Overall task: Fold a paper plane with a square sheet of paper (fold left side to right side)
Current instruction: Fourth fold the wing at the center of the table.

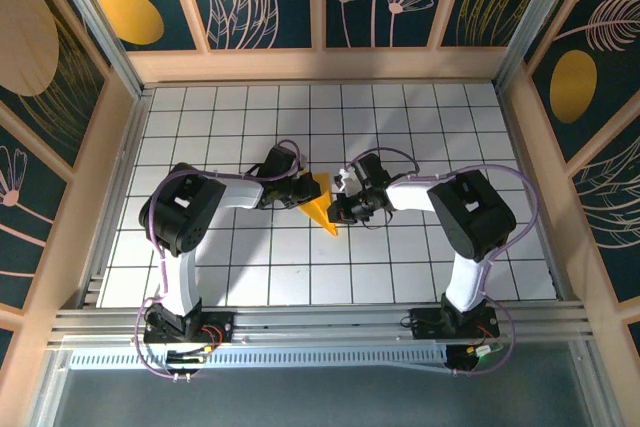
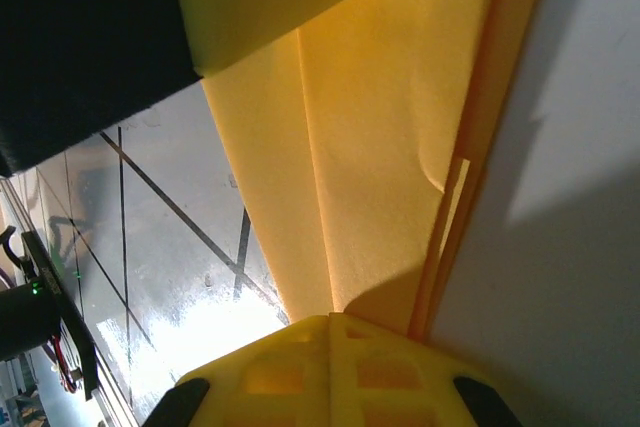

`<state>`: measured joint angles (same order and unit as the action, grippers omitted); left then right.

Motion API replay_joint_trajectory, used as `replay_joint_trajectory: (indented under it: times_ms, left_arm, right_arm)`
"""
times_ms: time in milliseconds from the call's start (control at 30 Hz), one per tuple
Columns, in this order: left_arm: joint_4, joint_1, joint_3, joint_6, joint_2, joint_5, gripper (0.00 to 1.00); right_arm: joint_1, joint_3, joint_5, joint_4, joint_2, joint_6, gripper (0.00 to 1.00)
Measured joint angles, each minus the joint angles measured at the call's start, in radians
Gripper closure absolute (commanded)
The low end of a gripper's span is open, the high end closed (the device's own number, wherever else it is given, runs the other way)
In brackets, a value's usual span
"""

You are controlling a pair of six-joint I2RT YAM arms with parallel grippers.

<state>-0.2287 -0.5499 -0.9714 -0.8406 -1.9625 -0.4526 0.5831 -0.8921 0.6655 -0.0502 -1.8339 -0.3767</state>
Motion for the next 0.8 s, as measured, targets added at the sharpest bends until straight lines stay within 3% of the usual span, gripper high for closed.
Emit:
replay_joint_trajectory:
  times_ms: [467,800]
  left_arm:
    - [0.091,0.001,-0.053,0.036,0.000,0.030,1.00]
    - [0.018,-0.006,0.018,0.044,0.101,0.014,1.00]
  right_arm:
    - [-0.002,0.024,-0.017,0.026,0.000,0.007,1.00]
    - [-0.002,0.021,-0.017,0.023,-0.004,0.027,1.00]
